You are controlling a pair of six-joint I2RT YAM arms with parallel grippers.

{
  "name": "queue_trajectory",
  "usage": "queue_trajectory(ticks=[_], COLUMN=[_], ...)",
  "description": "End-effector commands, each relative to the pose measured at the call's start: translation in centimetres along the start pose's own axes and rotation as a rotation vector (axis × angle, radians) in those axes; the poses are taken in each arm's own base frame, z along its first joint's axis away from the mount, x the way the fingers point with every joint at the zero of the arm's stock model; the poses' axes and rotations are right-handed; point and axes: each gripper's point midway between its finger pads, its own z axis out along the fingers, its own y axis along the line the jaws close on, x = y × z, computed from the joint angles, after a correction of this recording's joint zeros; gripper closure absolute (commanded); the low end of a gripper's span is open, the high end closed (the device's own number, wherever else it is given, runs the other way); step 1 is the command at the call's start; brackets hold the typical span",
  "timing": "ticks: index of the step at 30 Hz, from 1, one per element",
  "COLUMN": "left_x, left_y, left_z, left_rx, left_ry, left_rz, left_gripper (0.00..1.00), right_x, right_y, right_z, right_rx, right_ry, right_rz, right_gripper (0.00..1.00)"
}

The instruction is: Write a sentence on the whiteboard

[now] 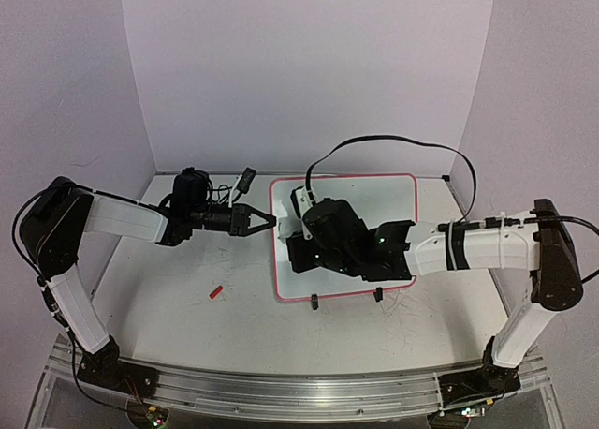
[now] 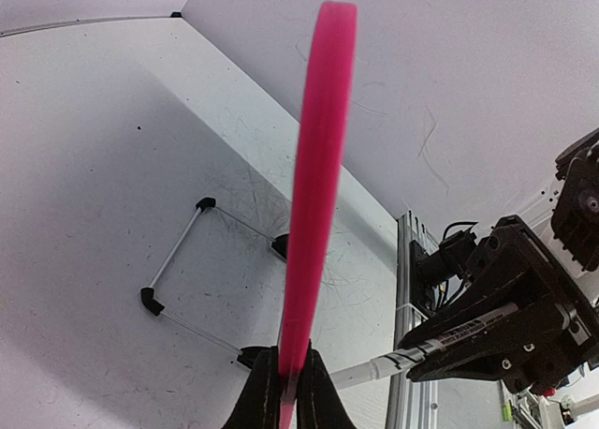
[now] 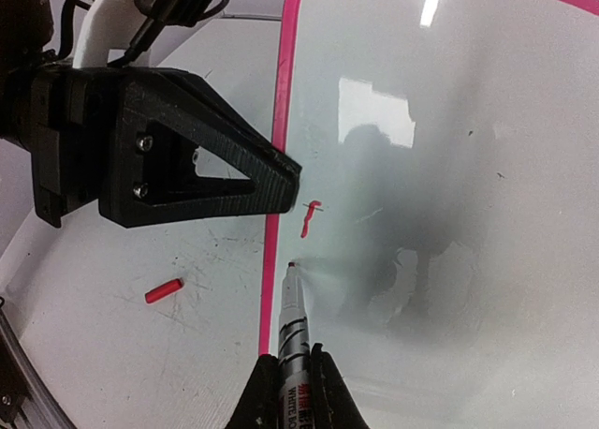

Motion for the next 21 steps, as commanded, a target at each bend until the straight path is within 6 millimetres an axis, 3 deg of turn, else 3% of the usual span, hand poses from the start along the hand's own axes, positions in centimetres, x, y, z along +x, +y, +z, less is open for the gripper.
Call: queue_trajectory(ticks=[1, 6, 14, 21], left_x=[-1.0, -1.1, -1.0, -1.0], left_y=[-1.5, -1.6, -1.6, -1.6], left_z=[-0.2, -0.2, -0.2, -0.1], left_rx=[0.054, 0.056, 0.057, 0.061], left_ry=[-0.010, -0.011, -0.010, -0.007], left_rz=[0.017, 0.020, 0.018, 0.016], left_gripper=[1.00, 1.00, 1.00, 1.00], right_x=[1.0, 1.2, -4.0, -4.9], right_y=[0.1, 0.2, 1.0, 0.8], right_z=[0.4, 0.4, -3.0, -2.3], right_rx=[0.008, 0.004, -0.065, -0.022], right_ry=[0.010, 0.015, -0.142, -0.168], right_rz=[0.012, 0.012, 0.071, 0.046], right_gripper=[1.00, 1.00, 1.00, 1.00])
